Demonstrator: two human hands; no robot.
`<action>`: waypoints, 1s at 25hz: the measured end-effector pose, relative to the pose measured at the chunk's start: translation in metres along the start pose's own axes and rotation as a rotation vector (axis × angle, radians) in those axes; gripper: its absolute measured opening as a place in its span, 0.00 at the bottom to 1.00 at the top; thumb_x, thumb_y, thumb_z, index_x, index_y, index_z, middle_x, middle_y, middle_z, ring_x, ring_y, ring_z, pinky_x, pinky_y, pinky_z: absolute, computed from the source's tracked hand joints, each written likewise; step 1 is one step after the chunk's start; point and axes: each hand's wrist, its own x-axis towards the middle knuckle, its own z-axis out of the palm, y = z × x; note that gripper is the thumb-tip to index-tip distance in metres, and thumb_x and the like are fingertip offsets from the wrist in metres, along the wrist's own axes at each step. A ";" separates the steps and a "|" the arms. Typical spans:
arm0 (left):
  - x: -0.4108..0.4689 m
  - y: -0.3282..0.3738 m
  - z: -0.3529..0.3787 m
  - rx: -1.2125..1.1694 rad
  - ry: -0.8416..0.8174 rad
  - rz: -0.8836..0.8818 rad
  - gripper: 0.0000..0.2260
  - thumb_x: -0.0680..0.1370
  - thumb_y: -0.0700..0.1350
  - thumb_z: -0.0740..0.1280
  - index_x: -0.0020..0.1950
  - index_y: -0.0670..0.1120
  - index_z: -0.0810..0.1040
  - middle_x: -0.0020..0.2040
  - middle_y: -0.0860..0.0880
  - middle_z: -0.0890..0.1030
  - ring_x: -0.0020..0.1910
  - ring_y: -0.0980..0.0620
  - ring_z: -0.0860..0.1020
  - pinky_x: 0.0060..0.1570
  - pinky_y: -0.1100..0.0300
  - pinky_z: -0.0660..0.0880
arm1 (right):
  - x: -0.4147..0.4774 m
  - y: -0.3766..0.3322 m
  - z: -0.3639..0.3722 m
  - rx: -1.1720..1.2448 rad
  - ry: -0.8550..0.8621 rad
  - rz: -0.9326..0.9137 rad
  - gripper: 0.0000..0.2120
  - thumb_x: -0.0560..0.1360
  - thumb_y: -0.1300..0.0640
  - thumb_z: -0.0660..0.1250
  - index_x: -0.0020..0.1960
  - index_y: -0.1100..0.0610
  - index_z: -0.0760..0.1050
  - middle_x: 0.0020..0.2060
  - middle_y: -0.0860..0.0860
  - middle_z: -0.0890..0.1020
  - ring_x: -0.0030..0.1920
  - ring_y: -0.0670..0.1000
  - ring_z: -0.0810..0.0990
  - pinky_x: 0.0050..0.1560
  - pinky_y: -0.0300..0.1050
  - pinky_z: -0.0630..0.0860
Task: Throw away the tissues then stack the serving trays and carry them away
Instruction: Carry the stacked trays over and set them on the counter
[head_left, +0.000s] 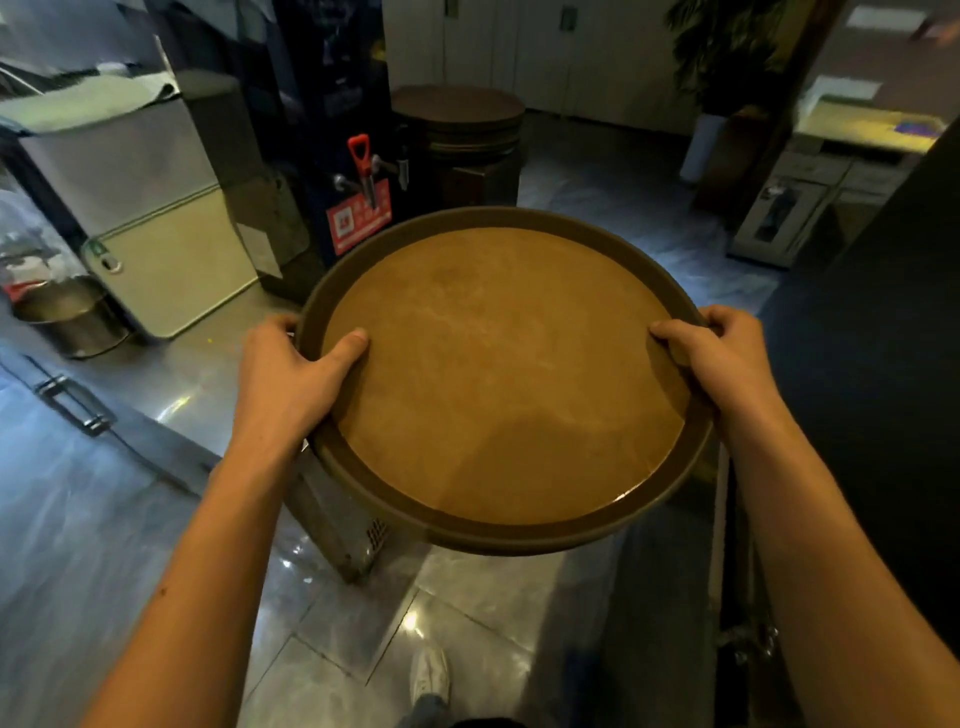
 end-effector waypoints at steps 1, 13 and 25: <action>0.026 0.005 0.007 -0.004 -0.033 -0.003 0.29 0.72 0.56 0.74 0.66 0.42 0.73 0.60 0.42 0.80 0.54 0.45 0.79 0.52 0.49 0.78 | 0.019 -0.010 0.008 -0.003 0.014 0.008 0.17 0.73 0.53 0.71 0.57 0.62 0.75 0.48 0.59 0.80 0.46 0.55 0.81 0.43 0.51 0.77; 0.250 0.058 0.128 -0.027 -0.070 0.004 0.25 0.68 0.61 0.71 0.60 0.49 0.72 0.56 0.45 0.78 0.52 0.44 0.79 0.49 0.45 0.80 | 0.272 -0.073 0.064 -0.022 0.043 -0.005 0.18 0.74 0.54 0.71 0.57 0.65 0.77 0.42 0.58 0.81 0.38 0.51 0.79 0.33 0.45 0.72; 0.411 0.141 0.298 -0.062 0.194 -0.135 0.20 0.75 0.51 0.70 0.63 0.45 0.74 0.49 0.47 0.80 0.46 0.48 0.82 0.44 0.51 0.81 | 0.588 -0.131 0.093 -0.068 -0.222 -0.173 0.18 0.76 0.53 0.69 0.60 0.63 0.74 0.51 0.60 0.79 0.41 0.50 0.77 0.36 0.43 0.72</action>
